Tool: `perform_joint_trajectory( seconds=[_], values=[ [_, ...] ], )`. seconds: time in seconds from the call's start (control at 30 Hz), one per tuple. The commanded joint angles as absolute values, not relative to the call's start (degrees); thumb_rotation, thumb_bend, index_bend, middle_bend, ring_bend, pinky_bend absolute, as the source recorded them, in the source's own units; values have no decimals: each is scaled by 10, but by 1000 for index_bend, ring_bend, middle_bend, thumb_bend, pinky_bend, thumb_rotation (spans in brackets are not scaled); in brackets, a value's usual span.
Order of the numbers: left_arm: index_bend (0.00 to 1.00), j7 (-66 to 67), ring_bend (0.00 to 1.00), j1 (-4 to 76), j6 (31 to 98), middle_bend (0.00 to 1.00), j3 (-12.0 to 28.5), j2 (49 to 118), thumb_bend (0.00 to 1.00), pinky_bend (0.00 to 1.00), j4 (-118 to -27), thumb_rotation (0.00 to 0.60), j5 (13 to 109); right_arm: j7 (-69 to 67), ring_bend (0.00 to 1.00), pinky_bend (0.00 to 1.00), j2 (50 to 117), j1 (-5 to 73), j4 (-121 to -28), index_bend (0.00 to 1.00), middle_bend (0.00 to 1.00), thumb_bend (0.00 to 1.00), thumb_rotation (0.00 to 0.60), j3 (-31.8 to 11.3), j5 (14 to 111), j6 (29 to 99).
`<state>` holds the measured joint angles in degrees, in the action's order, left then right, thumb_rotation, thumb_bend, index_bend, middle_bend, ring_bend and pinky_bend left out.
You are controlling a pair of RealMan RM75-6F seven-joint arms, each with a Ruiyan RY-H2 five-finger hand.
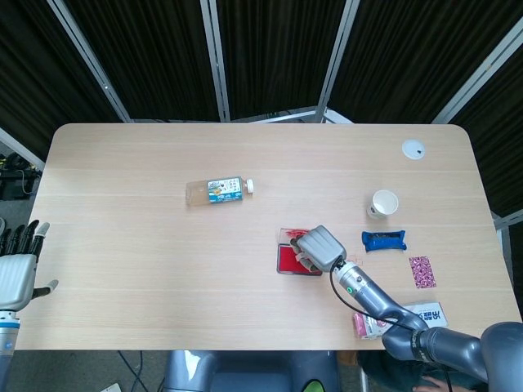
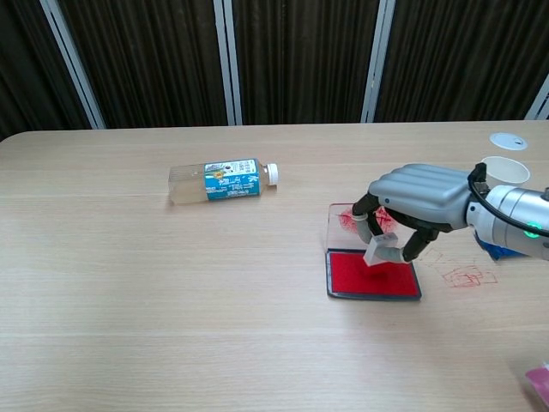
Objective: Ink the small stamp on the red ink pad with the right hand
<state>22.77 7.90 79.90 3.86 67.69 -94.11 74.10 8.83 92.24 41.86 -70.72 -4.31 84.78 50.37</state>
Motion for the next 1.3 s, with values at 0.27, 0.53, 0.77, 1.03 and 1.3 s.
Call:
perform_joint_trajectory(
  seconds=[0.27, 0.53, 0.77, 1.03, 1.3],
  values=[
    [0, 230, 0, 79, 801, 0, 37, 678, 0, 0, -941, 600, 741, 89, 789, 985, 930, 418, -689, 535, 541, 457, 600, -30, 850, 502],
    [0, 230, 0, 80, 800, 0, 37, 678, 0, 0, -940, 600, 739, 88, 789, 986, 938, 418, -672, 535, 542, 458, 600, -24, 843, 492],
    [0, 227, 0, 81, 799, 0, 35, 677, 0, 0, -942, 600, 741, 84, 789, 985, 927, 416, -687, 534, 542, 458, 600, -29, 837, 500],
    [0, 215, 0, 77, 806, 0, 31, 668, 0, 0, -951, 600, 754, 65, 789, 986, 859, 404, -779, 534, 542, 459, 600, -47, 840, 543],
    [0, 206, 0, 73, 813, 0, 27, 661, 0, 0, -959, 600, 764, 37, 789, 985, 808, 371, -789, 534, 542, 459, 600, -33, 834, 568]
  ],
)
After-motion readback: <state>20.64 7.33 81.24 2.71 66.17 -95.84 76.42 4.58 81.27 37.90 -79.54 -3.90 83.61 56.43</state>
